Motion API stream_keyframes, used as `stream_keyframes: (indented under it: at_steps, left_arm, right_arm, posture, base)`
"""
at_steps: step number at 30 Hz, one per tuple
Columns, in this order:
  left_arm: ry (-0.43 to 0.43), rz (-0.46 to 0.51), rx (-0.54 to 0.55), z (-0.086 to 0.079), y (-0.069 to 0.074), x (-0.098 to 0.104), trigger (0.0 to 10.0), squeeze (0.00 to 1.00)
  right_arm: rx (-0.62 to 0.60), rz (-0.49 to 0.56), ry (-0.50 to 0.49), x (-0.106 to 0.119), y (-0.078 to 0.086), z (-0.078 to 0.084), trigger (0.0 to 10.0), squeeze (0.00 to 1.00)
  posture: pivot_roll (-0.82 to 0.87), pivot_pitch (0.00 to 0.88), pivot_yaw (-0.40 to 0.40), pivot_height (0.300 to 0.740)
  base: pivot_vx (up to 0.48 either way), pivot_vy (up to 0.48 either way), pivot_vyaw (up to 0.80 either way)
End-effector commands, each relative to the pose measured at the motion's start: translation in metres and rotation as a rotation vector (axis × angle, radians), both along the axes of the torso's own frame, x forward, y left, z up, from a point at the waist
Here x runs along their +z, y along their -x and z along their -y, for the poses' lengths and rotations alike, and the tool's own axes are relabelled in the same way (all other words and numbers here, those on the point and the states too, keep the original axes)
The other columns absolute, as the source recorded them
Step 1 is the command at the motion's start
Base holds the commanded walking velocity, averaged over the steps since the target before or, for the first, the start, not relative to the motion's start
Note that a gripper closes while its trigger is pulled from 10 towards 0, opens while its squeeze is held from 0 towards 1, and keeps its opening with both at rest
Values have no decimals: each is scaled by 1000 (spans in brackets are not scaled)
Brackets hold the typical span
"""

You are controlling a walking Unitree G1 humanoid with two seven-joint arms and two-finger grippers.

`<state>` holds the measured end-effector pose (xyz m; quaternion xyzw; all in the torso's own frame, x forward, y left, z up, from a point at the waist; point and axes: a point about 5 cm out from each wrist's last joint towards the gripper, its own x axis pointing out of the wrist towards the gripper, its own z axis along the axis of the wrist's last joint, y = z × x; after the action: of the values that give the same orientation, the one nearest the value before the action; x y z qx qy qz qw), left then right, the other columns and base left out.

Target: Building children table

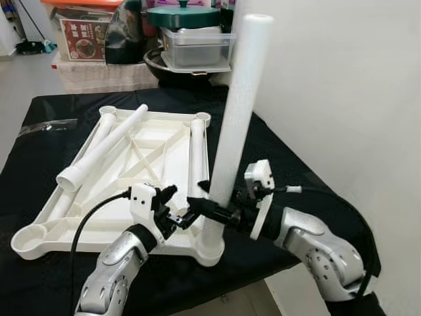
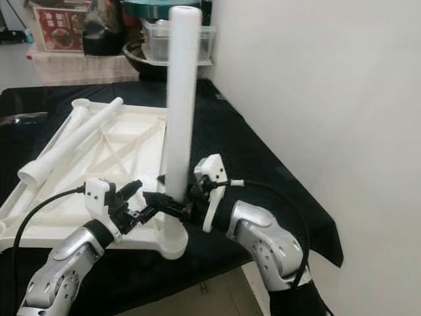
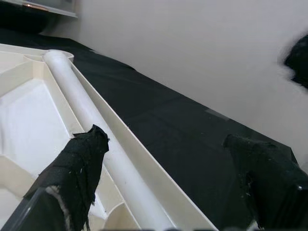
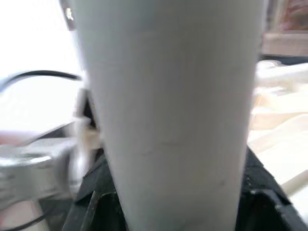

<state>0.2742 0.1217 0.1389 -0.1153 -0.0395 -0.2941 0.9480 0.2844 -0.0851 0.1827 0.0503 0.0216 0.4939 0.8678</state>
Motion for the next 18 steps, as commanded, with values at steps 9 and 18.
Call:
stream_keyframes:
  at_steps: [9,18]
  left_arm:
    - [8,-6,-11,3,3,-1,10000,0]
    - [3,-9,-13,1,1,-1,10000,0]
  right_arm:
    - [-1087,-417,108,-72,-46,86,0,0]
    - [-607,-146,-196,-11,-30,27,10000,1000]
  posture:
    - [67,0,-109,740]
    - [56,0,-96,740]
  base:
    - [0,0,0]
    - [0,0,0]
